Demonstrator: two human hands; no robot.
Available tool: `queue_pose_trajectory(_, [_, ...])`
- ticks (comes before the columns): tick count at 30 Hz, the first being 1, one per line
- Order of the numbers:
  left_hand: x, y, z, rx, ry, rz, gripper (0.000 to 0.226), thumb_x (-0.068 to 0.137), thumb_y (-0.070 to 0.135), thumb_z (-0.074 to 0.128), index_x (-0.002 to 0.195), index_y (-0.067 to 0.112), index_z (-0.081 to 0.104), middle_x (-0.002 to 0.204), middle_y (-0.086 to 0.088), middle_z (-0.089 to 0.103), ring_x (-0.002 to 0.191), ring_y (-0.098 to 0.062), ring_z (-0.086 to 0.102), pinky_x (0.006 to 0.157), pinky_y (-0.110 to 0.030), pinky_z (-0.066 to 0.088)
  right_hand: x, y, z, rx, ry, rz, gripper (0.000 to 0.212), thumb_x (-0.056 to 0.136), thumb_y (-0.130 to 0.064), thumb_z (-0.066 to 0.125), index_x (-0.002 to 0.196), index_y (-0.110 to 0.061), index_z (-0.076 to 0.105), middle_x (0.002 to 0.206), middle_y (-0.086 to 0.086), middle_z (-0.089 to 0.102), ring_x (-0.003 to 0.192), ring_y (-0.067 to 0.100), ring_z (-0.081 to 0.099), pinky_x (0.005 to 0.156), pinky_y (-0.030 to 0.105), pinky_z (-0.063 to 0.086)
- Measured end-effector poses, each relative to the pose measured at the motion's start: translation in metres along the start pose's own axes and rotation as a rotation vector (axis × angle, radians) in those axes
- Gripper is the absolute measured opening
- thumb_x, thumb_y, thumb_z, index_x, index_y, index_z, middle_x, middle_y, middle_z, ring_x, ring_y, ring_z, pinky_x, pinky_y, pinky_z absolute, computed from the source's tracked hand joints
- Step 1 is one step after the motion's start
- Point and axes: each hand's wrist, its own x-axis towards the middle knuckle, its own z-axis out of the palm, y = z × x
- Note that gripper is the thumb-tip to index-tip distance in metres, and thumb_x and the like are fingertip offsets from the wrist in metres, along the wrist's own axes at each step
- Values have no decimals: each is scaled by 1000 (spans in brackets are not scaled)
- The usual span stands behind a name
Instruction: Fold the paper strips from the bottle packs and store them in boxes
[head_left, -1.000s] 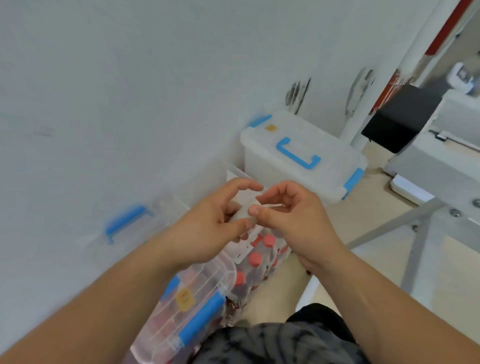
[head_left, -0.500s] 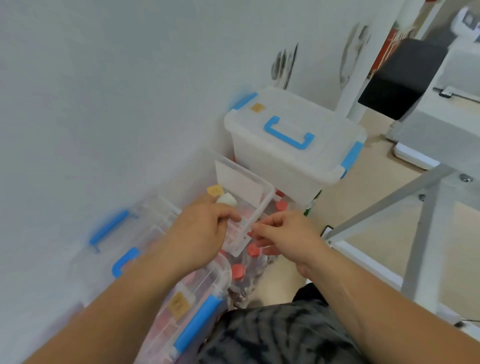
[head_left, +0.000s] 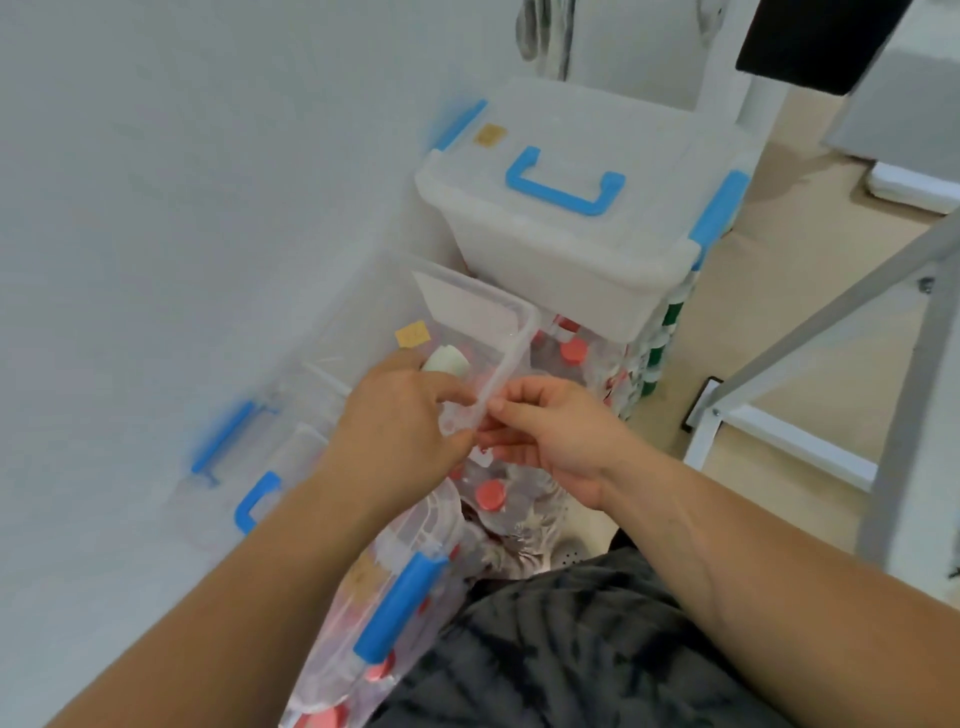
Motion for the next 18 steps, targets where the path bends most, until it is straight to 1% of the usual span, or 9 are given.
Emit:
queue_pose_trajectory(3, [3,2,-3,-13,-9,-41,26,73,37,81,99,31,78,90,3,56,87,-16,54,72,-22,32,2,-1,1,-30,-2,-36,15,100,-7,59,86,-9,66,79,6,75,72,14,72,68,26,58])
queue_pose_trajectory(6, [6,5,-6,14,-35,-77,34,71,37,77,104,32,77,88,4,53,84,-14,50,72,-23,32,3,1,3,-54,6,-70,14,99,-6,59,87,-7,65,77,7,74,70,14,71,68,25,58])
queue_pose_trajectory(8, [7,9,-6,41,-52,-96,40,68,38,77,108,32,76,90,3,52,84,-15,50,73,-24,35,4,3,4,-47,4,-78,14,100,-5,59,88,-5,65,77,8,74,70,14,70,71,26,59])
queue_pose_trajectory(11, [5,13,-2,113,-22,-104,40,70,42,76,108,30,75,103,-3,59,94,-24,59,78,-29,43,6,4,5,-33,-18,-88,11,100,-5,57,93,-1,64,80,10,74,68,13,70,70,26,59])
queue_pose_trajectory(13, [4,14,4,159,12,-107,38,70,37,78,107,27,75,108,-7,61,93,-29,60,77,-33,47,8,4,7,-21,-31,-94,10,101,-4,55,96,0,63,82,12,75,70,16,71,75,31,59])
queue_pose_trajectory(16, [3,14,10,197,42,-105,37,67,28,77,104,23,76,107,-11,61,89,-33,60,73,-37,50,11,5,9,-9,-30,-108,10,101,-4,55,96,0,62,84,15,75,73,21,71,87,45,58])
queue_pose_trajectory(18, [3,14,11,214,48,-98,36,67,27,76,103,21,75,107,-12,60,89,-33,59,72,-38,52,11,6,11,-7,-16,-114,10,101,-4,55,95,0,62,80,13,74,72,22,70,89,51,57])
